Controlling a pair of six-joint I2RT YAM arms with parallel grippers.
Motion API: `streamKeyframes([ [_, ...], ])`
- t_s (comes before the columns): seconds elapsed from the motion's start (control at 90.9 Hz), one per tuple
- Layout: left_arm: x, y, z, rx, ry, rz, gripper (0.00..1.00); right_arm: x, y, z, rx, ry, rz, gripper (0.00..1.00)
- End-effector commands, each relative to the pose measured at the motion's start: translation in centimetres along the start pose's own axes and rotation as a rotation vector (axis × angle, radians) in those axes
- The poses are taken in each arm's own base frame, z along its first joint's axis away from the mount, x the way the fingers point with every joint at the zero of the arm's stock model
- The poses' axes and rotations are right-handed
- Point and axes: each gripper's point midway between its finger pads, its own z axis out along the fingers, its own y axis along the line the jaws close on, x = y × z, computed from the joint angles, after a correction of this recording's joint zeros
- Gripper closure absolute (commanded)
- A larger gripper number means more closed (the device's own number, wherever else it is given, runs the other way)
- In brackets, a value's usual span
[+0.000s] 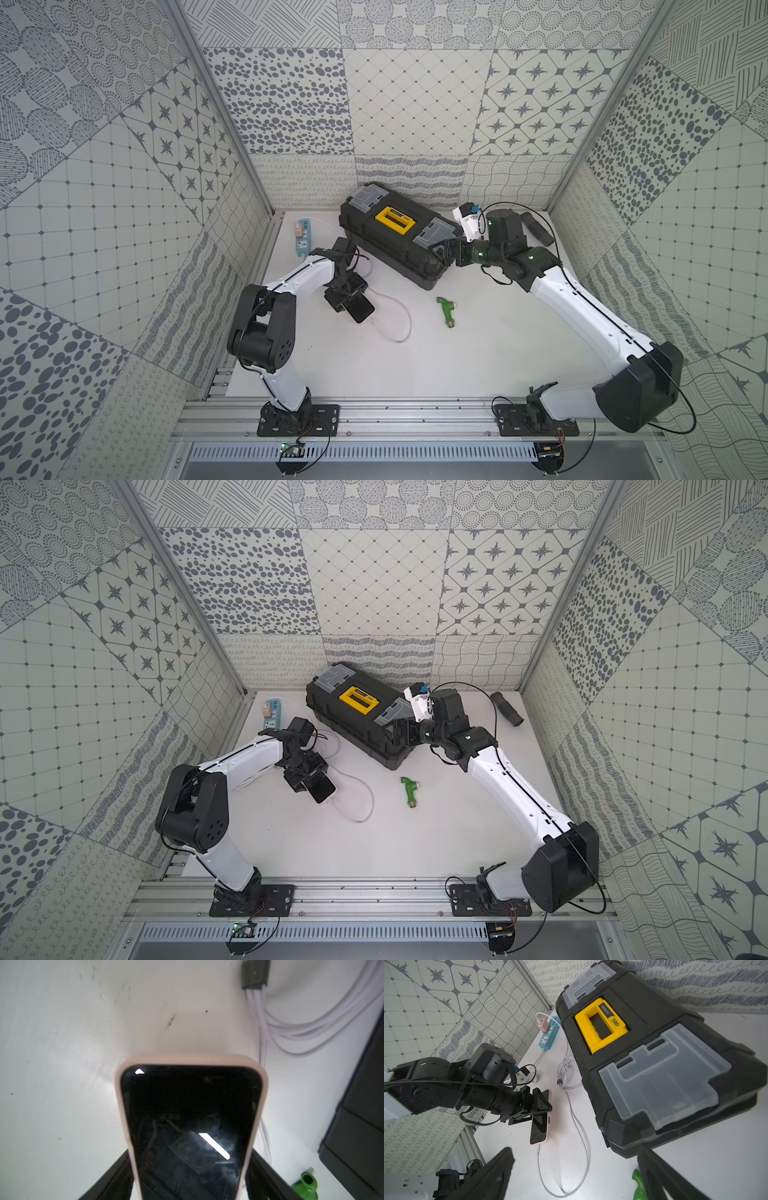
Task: Plug the charging cable into the phone
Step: Place the phone at the center of the board.
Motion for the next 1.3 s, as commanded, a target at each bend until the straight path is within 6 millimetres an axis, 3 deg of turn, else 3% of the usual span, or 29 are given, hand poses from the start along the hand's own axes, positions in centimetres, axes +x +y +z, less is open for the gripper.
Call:
streamKeyframes([
  [0.0, -0.9, 0.0, 0.7, -0.020, -0.031, 0.003, 1.00, -1.1, -0.5, -1.3, 0.025, -0.057, 0.019, 0.03],
  [0.44, -0.1, 0.4, 3.4, -0.075, 0.008, 0.006, 0.99, -1.8, -4.9, -3.9, 0.179, -0.143, 0.143, 0.03],
  [0.55, 0.0, 0.9, 3.3, -0.102, 0.002, 0.001, 0.61, -1.6, -6.9, -4.3, 0.235, -0.158, 0.197, 0.03],
  [0.671, 0.1, 1.1, 3.0, -0.101, -0.003, 0.009, 0.35, -1.2, -8.9, -4.9, 0.290, -0.172, 0.251, 0.03],
  [0.737, 0.1, 1.0, 2.6, -0.100, -0.004, 0.017, 0.09, -1.1, -9.9, -5.3, 0.331, -0.183, 0.259, 0.03],
  [0.759, 0.2, 1.0, 2.5, -0.099, -0.004, 0.020, 0.05, -1.1, -10.3, -5.5, 0.350, -0.190, 0.259, 0.03],
  [1.012, 0.7, 0.6, -0.9, -0.052, -0.048, 0.041, 0.03, -1.7, -15.4, -7.0, 0.536, -0.283, 0.326, 0.03],
  [1.287, 0.1, 0.9, -6.6, -0.014, -0.164, 0.104, 0.03, -2.2, -16.5, -6.6, 0.569, -0.278, 0.304, 0.03],
])
